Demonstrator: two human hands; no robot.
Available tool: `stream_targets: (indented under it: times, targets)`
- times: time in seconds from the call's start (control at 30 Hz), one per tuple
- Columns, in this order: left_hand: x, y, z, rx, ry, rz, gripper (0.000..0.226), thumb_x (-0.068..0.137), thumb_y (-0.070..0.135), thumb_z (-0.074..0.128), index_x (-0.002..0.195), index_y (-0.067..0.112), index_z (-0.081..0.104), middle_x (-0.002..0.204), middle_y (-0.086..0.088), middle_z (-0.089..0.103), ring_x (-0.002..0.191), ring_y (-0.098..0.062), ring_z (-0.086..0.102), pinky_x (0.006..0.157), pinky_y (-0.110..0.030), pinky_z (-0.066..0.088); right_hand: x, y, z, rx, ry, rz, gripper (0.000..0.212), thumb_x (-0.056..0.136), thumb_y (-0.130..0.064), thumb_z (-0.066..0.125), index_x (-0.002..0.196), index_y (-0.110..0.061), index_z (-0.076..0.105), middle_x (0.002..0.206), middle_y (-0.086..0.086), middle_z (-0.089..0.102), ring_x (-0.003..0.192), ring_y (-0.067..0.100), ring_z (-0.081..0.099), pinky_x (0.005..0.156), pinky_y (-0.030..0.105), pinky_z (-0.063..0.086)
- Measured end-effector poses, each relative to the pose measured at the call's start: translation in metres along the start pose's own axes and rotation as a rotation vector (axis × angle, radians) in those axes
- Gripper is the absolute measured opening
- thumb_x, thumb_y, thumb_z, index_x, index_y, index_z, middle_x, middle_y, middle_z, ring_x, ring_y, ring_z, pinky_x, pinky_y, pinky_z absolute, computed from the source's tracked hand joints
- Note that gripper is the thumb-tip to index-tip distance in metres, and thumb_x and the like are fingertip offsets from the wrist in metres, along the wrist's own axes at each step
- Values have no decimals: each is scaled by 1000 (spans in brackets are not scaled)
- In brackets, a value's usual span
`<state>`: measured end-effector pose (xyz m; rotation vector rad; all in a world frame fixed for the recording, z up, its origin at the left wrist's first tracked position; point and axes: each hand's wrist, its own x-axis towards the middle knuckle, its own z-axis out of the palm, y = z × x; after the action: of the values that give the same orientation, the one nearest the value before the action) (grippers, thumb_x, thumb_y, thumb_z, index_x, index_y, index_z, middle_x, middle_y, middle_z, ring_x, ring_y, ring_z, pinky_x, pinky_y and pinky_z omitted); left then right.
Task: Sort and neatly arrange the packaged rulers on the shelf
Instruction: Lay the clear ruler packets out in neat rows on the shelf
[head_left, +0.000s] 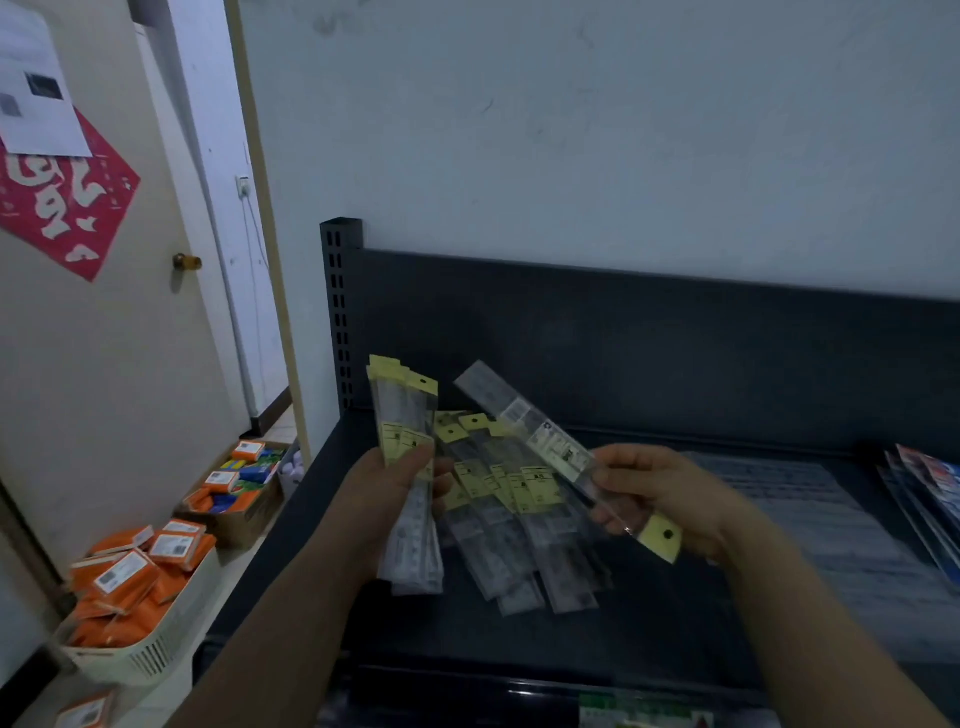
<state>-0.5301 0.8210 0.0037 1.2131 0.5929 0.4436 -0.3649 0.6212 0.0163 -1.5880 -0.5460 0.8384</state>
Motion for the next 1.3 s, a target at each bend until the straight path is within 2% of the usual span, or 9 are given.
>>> stream_targets:
  times: [0.1,0.2,0.37,0.5,0.63,0.77,0.97,1.1,1.3]
  targets:
    - [3,4,2,76,-54,64,19,92,25,60,97,7,66,86,-11,70,73,-20,64,58,-26,56,-9,-4,-11,-147,-164,76,31,78,-10,66,109,-4,68,81,13,70,64,19,65,53,27,53]
    - [2,5,7,191,-81,122,16,90,15,63,103,6,64,98,-16,71,75,-19,67,56,-23,56,-9,-5,-11,-160,-78,35,29,78,-6,67,108,-6,68,81,10,70,59,16,63,49,23,51]
    - [-3,3,9,101,-105,90,19,89,7,63,108,5,63,97,-12,74,79,-21,72,57,-24,57,-1,-2,-21,414,306,-77,14,86,-9,63,99,-13,65,78,-2,66,60,10,62,48,16,50]
    - [-6,-6,18,15,-110,32,20,90,1,59,110,1,60,105,-22,70,89,-34,69,69,-39,60,7,6,-10,640,363,-75,6,87,-12,64,85,-7,62,73,6,69,60,10,69,50,19,54]
    - [-8,-11,25,23,-173,-35,21,92,7,57,110,-3,60,113,-30,63,86,-34,59,67,-36,53,10,8,6,467,302,-84,3,90,-7,59,89,-6,62,66,1,70,58,7,67,52,21,55]
    - [-12,-8,25,-111,-286,-246,30,92,24,58,110,1,65,97,-21,70,78,-29,68,64,-33,56,14,2,7,220,221,-59,15,85,-9,67,100,-11,64,73,1,65,62,9,57,55,22,47]
    - [-15,-22,30,73,-323,-100,18,90,1,59,108,-2,60,86,-21,71,68,-25,69,58,-32,58,32,7,31,155,232,-83,23,85,-22,69,98,-3,64,85,10,62,73,16,58,73,32,49]
    - [1,-27,15,7,-78,-39,20,94,-5,44,105,-2,60,98,-24,71,82,-28,71,58,-31,58,33,20,37,-654,349,20,61,72,-52,74,116,-14,58,109,0,61,93,13,59,71,24,46]
    - [14,-41,3,16,-22,-40,26,88,-7,39,103,-10,60,84,-19,63,69,-23,62,62,-34,52,34,16,43,-789,291,111,35,70,-40,79,73,-16,54,71,-3,56,63,8,54,47,23,37]
